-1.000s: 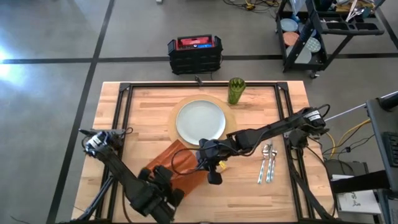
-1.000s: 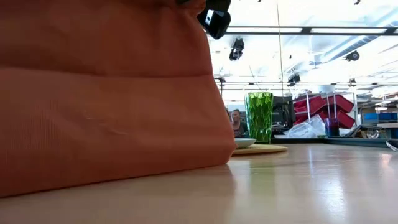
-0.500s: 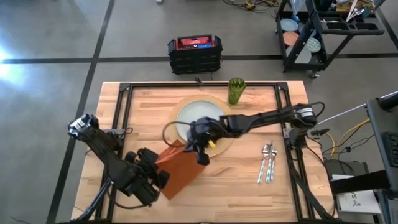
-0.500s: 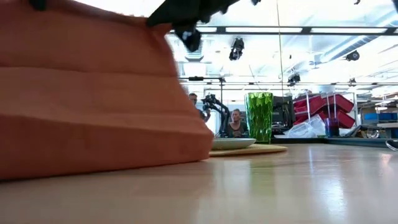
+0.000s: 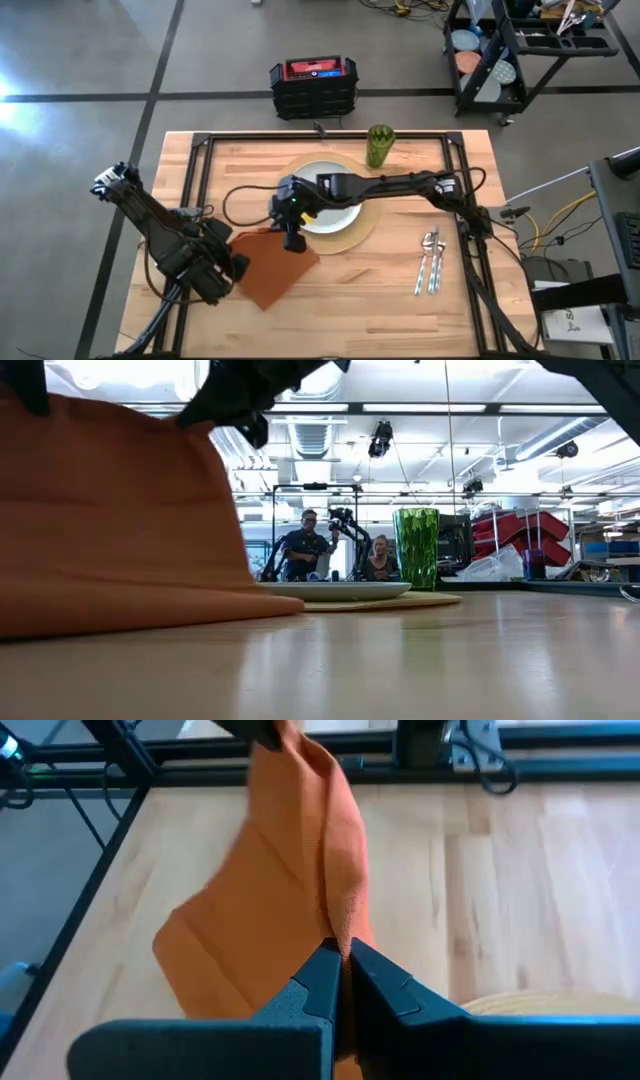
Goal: Set table place
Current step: Fold the orange table napkin
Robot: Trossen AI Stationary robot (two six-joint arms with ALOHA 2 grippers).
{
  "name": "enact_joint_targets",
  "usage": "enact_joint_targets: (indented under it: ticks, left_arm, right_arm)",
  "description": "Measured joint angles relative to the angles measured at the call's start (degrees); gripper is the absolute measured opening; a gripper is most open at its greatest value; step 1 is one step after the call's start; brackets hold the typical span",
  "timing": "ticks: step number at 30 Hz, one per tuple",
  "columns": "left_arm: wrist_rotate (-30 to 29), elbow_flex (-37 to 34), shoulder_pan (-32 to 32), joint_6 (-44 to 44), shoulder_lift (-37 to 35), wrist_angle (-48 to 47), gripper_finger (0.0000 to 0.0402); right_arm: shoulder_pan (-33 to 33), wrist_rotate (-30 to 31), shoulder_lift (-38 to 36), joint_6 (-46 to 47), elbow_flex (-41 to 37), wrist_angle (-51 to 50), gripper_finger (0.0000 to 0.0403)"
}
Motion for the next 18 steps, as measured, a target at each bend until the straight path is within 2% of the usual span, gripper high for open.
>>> enact_joint_targets:
  ticks: [6, 18]
  left_arm:
    - [-1.40, -4.38, 0.52, -2.78, -2.46, 0.03, 0.0000]
    - [-2.13, -6.65, 4.15, -1.09, -3.75, 0.06, 0.0000]
  right_arm:
    - [-1.74, 0.00, 2.08, -2.96, 6.84, -4.26, 0.0000]
    - [-4.28, -0.26, 2.27, -5.10, 6.80, -4.96, 0.0000]
